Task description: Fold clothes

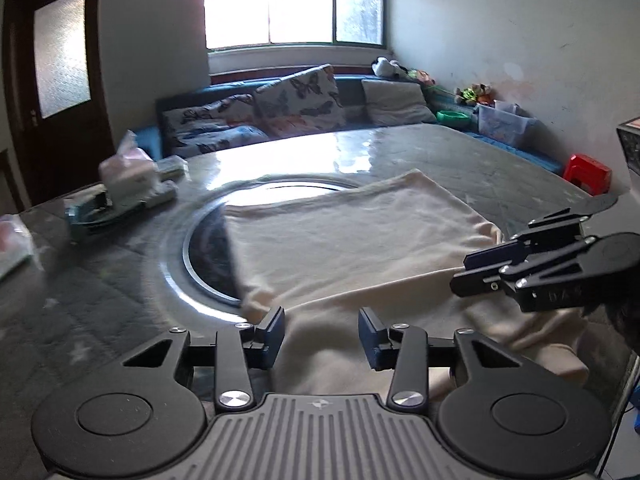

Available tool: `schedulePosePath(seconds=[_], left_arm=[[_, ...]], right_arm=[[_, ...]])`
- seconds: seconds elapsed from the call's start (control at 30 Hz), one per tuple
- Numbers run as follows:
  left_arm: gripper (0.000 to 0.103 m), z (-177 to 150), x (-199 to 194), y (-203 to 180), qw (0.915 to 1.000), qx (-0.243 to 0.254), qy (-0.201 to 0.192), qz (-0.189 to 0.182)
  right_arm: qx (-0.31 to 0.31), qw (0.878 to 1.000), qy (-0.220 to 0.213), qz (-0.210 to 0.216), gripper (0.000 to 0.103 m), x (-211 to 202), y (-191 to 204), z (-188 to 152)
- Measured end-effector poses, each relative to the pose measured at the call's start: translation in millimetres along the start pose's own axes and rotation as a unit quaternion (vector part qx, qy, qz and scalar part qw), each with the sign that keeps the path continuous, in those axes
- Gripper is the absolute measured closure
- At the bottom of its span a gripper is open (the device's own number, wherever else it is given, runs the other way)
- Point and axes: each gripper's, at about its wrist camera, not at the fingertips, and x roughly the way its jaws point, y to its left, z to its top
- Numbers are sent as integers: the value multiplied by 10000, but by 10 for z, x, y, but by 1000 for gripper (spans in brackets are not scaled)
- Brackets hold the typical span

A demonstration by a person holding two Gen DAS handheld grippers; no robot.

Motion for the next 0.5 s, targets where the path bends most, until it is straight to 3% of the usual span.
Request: schedulePosePath(seconds=[0.2,0.5], left_arm=[[59,-33,195,-32,9999,9,83,72],[59,-41,135,-66,9999,47,2,152]], right_arm=[[-109,9998,24,-174,77,-113,-68,-102],[-286,9995,-38,-146,77,-198,-21,-130]])
